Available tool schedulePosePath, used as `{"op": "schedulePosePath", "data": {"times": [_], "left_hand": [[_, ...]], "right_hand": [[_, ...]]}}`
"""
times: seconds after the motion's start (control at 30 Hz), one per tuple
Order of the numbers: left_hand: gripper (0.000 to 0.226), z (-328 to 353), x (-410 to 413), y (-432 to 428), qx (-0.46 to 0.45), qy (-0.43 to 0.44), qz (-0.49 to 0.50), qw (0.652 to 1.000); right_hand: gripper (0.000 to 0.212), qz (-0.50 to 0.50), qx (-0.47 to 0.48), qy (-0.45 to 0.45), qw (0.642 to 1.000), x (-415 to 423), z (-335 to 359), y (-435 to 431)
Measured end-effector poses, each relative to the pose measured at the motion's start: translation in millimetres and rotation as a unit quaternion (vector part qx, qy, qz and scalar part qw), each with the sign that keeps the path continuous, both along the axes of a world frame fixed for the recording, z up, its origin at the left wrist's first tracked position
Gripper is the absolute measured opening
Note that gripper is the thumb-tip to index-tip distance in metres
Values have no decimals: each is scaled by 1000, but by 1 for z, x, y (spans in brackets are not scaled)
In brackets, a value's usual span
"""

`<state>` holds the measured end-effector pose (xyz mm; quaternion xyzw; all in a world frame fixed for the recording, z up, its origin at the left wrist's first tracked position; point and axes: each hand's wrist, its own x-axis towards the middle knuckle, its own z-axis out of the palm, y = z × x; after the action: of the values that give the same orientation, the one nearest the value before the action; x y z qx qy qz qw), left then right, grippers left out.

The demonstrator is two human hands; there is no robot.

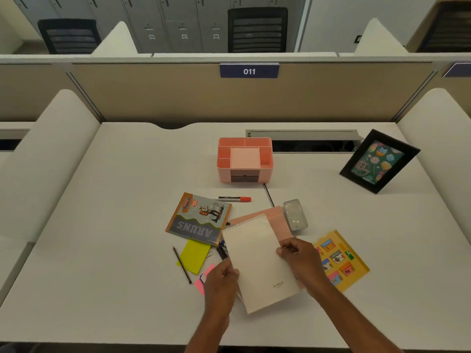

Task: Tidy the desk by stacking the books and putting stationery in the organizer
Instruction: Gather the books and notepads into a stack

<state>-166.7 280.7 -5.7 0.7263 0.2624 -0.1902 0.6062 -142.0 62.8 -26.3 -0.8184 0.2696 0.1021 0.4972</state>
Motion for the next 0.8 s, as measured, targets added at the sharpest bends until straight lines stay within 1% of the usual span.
{"op": "schedulePosePath", "data": {"times": [0.07, 0.13, 0.2, 0.3, 0.37, 0.43, 0.53, 0.63, 0.67, 0.73, 0.8], "left_hand": [[51, -3, 5, -9, 4, -4, -25, 1000], [52, -6, 7, -15, 9, 0, -29, 1000], [56, -8, 8, -18, 24, 7, -30, 999], [54, -10, 6, -21, 25, 3, -49, 998], [55, -8, 6, -21, 23, 2, -49, 999], [50, -6, 7, -22, 16, 6, -47, 999], [48, -6, 9, -23, 7, 6, -47, 999], [47, -9, 12, -24, 22, 6, -48, 999], [48, -8, 12, -25, 28, 7, -49, 998], [57, -6, 14, -27, 28, 8, -57, 998], [61, -4, 15, -27, 25, 12, -63, 998]], "right_hand": [[1, -13, -18, -7, 1000, 1, -4, -6], [1, -21, -35, -14, 999, 1, -9, -9], [5, -9, -70, -14, 997, 0, -15, -11], [9, 9, -123, -18, 992, -2, -17, -11], [12, 6, -129, -22, 991, -4, -19, -12], [15, 2, -126, -24, 992, -4, -19, -12], [19, 3, -117, -46, 992, -5, -17, -10], [24, 7, -115, -60, 991, -7, -14, -10], [24, 17, -120, -54, 991, -9, -15, -11], [25, 64, -146, -20, 987, -14, -19, -13], [36, 110, -167, 15, 980, -24, -26, -15]]}}
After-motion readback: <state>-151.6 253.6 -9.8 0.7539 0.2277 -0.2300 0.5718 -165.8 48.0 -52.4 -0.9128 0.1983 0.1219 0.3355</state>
